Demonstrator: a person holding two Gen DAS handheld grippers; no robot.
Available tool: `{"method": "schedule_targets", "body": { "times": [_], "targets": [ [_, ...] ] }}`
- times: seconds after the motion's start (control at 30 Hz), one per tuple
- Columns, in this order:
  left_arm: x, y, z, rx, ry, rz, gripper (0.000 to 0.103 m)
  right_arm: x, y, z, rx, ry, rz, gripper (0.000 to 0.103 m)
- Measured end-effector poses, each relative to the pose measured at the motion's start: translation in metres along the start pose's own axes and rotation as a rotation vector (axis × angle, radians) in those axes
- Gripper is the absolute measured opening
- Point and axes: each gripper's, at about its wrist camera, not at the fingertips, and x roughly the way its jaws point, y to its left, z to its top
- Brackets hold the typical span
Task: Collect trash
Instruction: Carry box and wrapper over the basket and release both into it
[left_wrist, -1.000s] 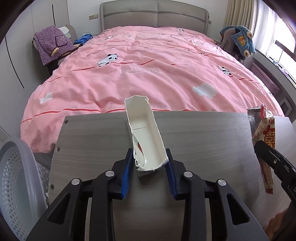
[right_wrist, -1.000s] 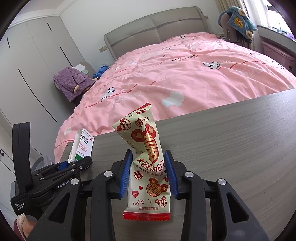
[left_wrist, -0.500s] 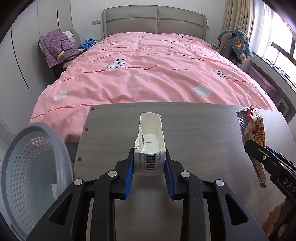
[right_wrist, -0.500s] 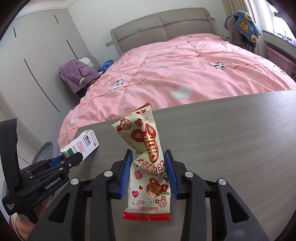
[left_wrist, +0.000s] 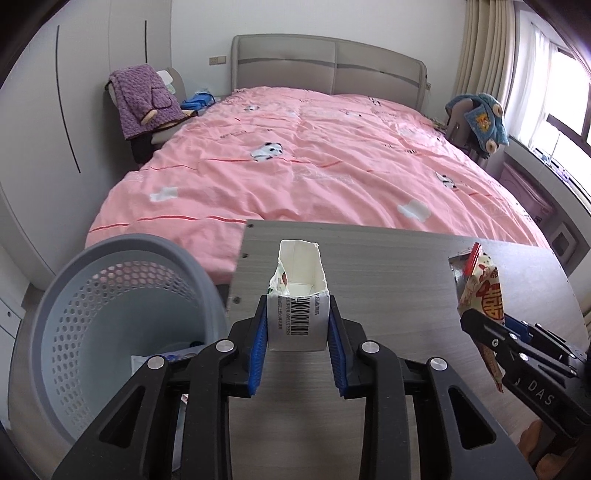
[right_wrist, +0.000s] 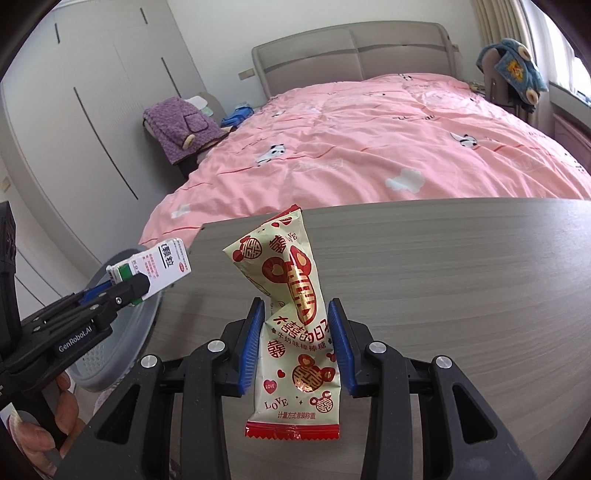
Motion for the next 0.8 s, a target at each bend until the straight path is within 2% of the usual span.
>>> {"method": "schedule_targets", "body": {
  "times": [0.3, 0.6, 0.8],
  "targets": [
    [-0.027, 0.057, -0.008, -0.064, -0.044, 0.081, 0.029, 0.01, 0.063, 0.002, -0.101, 0.02, 0.069, 0.036],
    [-0.038, 0.129, -0.027, -0.16, -0.037, 0.159, 0.029, 0.029, 0.138, 0.005, -0.22, 0.047, 0.154, 0.036],
    [-0.035, 0.163, -0.035, -0.187, -0.014, 0.194, 0.029, 0.05, 0.181, 0.004, -0.283, 0.08, 0.195, 0.036]
  ]
}}
